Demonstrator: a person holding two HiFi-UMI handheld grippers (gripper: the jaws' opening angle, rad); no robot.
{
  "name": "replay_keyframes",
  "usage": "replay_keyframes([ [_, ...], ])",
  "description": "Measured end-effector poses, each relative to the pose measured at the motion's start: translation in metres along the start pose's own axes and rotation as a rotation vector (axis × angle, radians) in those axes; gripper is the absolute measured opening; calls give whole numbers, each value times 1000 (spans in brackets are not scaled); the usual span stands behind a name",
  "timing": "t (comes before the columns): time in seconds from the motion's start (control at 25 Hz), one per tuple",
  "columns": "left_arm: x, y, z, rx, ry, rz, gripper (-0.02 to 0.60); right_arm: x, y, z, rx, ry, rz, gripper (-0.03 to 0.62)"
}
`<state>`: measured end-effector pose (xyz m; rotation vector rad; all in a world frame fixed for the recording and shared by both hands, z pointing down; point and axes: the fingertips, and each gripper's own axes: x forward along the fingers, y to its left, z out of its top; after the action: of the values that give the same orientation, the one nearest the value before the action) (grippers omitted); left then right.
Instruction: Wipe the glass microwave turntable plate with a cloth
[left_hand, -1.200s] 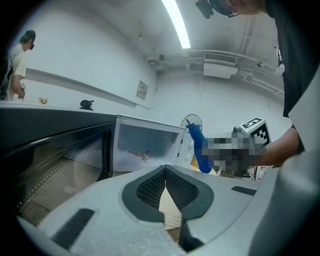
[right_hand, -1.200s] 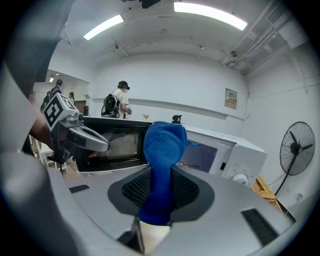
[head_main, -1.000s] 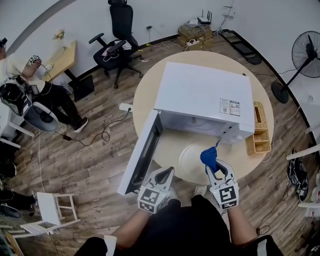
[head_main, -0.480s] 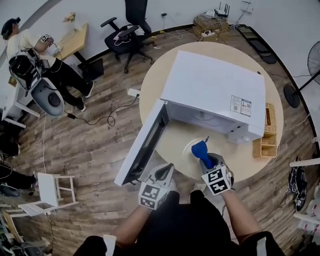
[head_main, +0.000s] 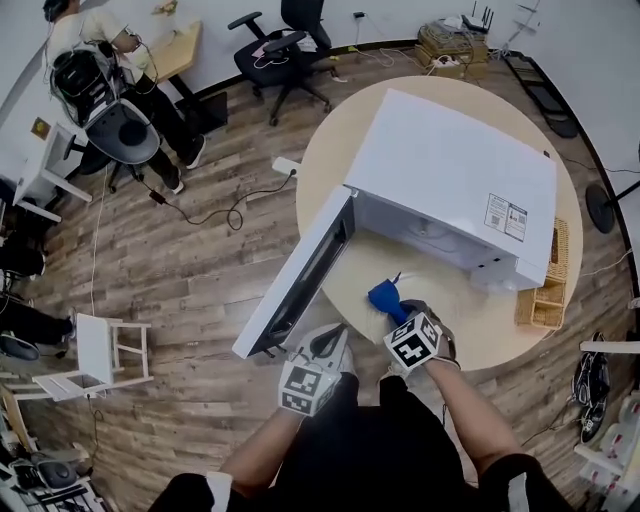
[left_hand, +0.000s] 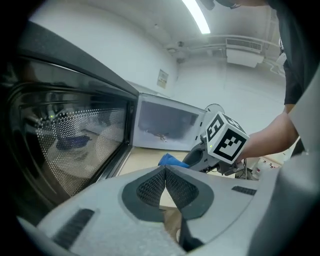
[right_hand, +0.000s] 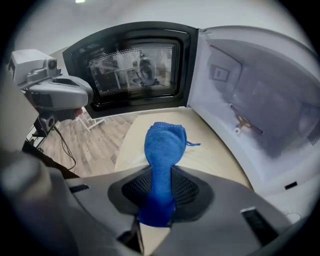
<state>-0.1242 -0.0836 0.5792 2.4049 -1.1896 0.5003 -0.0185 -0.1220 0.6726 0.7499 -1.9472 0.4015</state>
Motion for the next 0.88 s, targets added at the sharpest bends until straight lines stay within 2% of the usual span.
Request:
replay_keyframes([
  [0.24, 2, 3, -6, -18, 8, 13, 6, 11, -10, 0, -40, 64, -24, 101],
  [0.44, 7, 1, -3, -12, 10, 3, 6, 9, -31, -6, -7, 76, -66, 102],
  [0.88, 24, -13, 4, 14, 20, -45, 6, -10, -103, -34, 64, 116, -218, 104],
])
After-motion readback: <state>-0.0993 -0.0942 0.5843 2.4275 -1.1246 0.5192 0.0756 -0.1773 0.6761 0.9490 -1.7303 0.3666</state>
